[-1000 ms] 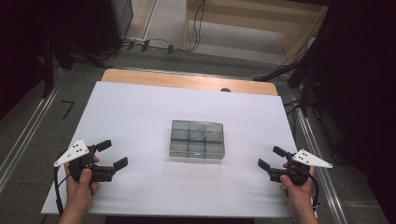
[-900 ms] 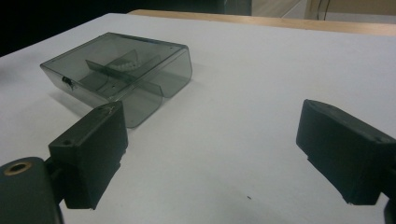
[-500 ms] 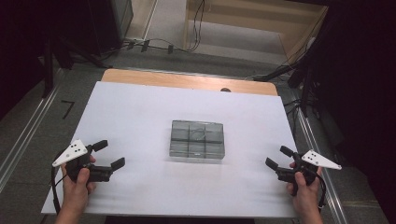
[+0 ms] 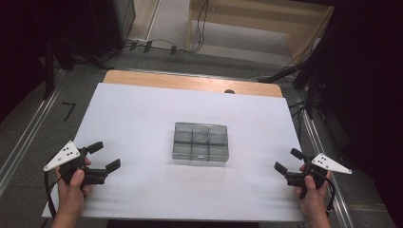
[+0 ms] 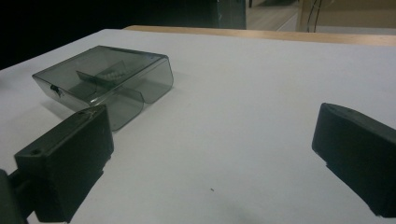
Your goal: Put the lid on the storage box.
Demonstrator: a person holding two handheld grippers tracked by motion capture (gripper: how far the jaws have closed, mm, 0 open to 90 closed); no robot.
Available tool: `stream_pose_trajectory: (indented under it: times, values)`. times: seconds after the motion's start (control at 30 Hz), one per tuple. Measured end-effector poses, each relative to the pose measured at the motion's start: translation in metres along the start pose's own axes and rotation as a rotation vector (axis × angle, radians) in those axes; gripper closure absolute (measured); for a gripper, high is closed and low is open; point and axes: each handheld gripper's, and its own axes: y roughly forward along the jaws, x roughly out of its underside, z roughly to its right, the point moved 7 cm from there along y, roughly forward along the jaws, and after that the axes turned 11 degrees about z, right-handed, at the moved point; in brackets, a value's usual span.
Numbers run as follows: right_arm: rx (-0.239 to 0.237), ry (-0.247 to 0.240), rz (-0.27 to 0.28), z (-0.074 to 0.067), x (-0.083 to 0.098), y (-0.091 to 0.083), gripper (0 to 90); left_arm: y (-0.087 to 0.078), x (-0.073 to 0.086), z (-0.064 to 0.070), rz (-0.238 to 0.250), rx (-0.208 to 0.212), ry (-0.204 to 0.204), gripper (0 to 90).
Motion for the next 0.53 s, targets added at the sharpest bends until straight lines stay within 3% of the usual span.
stream_pose_trajectory:
  times: [0.53]
  values:
    - [-0.007, 0.015, -0.022, -0.0002, 0.0079, 0.0042, 0.0, 0.0032, 0.0063, 0.0000, -0.009, 0.018, 0.003, 0.0]
